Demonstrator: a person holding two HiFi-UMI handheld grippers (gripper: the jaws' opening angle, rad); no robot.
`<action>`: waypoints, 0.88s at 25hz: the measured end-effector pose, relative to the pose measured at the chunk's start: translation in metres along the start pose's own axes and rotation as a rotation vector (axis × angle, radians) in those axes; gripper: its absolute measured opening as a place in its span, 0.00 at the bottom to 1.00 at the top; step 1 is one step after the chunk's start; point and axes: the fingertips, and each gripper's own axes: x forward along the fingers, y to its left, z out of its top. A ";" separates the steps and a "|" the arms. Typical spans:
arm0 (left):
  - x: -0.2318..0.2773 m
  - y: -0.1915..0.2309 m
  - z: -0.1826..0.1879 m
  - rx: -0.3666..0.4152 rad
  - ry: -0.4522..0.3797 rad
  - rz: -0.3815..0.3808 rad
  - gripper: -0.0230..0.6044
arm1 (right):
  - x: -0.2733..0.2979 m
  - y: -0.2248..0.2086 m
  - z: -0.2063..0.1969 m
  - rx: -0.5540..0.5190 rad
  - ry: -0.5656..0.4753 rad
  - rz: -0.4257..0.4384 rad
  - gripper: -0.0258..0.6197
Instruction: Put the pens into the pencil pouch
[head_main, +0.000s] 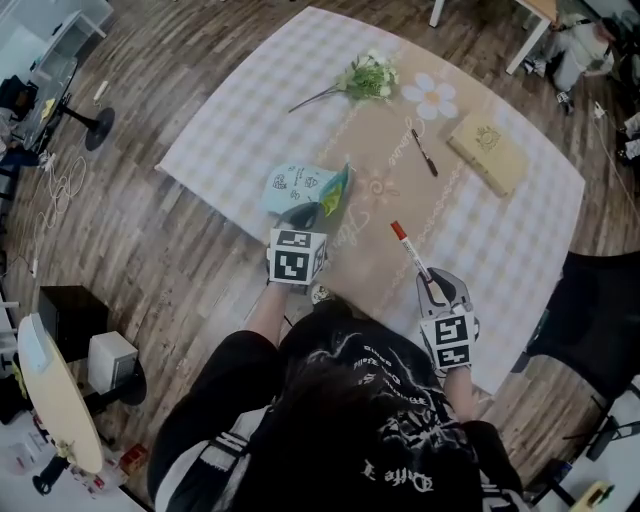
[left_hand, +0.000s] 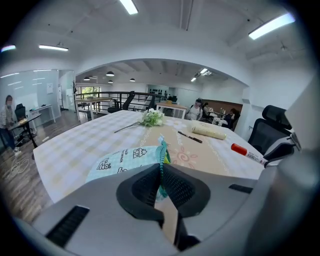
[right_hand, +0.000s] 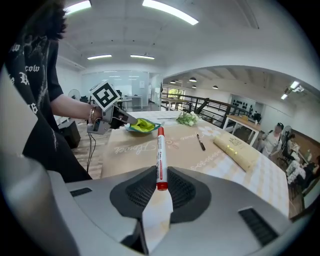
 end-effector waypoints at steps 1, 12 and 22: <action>-0.004 0.000 0.001 0.003 -0.010 -0.010 0.09 | 0.002 0.004 0.006 -0.016 -0.004 0.004 0.16; -0.041 -0.011 0.003 0.048 -0.080 -0.157 0.09 | 0.031 0.051 0.053 -0.247 0.048 0.051 0.16; -0.066 -0.021 -0.007 0.091 -0.101 -0.245 0.09 | 0.059 0.086 0.070 -0.371 0.142 0.078 0.16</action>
